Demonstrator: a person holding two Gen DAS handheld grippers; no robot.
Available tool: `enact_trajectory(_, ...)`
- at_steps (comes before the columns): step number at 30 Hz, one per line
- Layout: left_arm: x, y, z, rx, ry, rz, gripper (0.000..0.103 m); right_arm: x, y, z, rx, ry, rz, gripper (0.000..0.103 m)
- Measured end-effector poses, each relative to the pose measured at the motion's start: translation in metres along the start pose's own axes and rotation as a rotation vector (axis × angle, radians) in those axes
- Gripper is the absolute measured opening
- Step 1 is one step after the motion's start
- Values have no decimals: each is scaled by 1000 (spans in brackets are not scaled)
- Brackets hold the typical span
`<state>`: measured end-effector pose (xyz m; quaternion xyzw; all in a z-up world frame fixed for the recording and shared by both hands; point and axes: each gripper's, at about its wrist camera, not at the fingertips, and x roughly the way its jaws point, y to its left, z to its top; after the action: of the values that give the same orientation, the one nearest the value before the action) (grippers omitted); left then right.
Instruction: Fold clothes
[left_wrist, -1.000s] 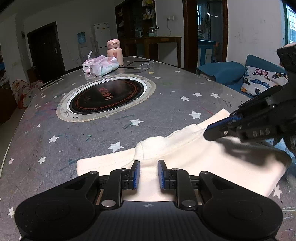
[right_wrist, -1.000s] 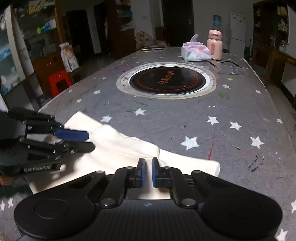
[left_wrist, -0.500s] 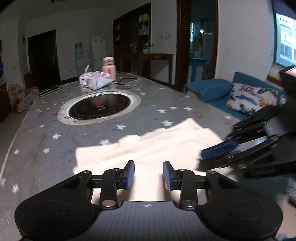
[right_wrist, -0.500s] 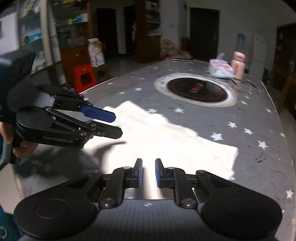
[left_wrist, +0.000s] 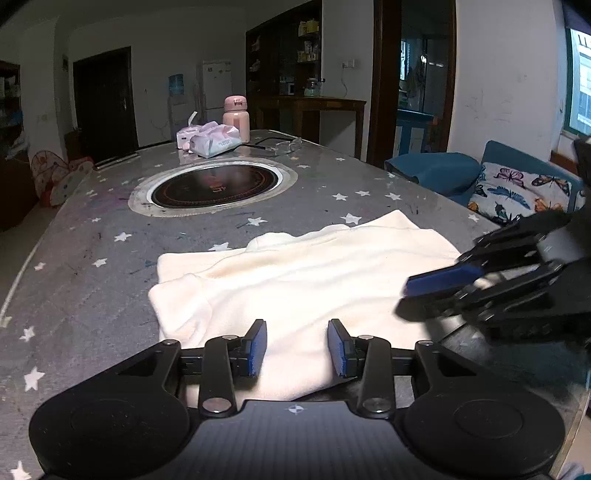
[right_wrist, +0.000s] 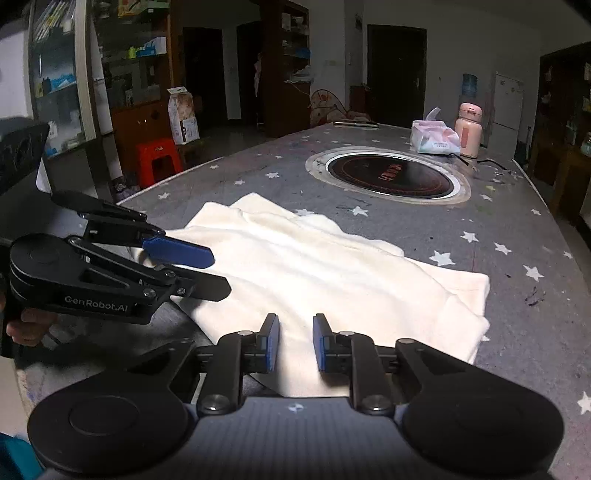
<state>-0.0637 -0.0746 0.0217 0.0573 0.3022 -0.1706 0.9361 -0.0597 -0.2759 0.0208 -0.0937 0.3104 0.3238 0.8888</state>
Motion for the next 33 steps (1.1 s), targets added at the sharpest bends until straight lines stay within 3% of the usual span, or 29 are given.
enact_trajectory(10,-3,3,-2,-33,-4,9,45,-20,-12,-11,34,-3,-33,21)
enact_trajectory(16,-11,22,1,-110,-9,70,45,-8,-13,-10,18,8,-30,21)
enact_trajectory(19,-15,29,0,-119,-3,151,45,-7,-14,-7,17,10,-30,22)
enact_trajectory(24,-14,43,-7,-183,33,163,45,-5,-9,-7,-20,12,-39,23)
enact_trajectory(27,-10,51,-11,-249,64,130,44,-4,-9,-6,-46,26,-33,24)
enact_trajectory(30,-12,57,-12,-313,86,72,32,-4,-9,-4,-80,45,-27,24)
enact_trajectory(33,-17,58,-15,-346,99,18,30,-4,-9,-3,-108,63,-22,24)
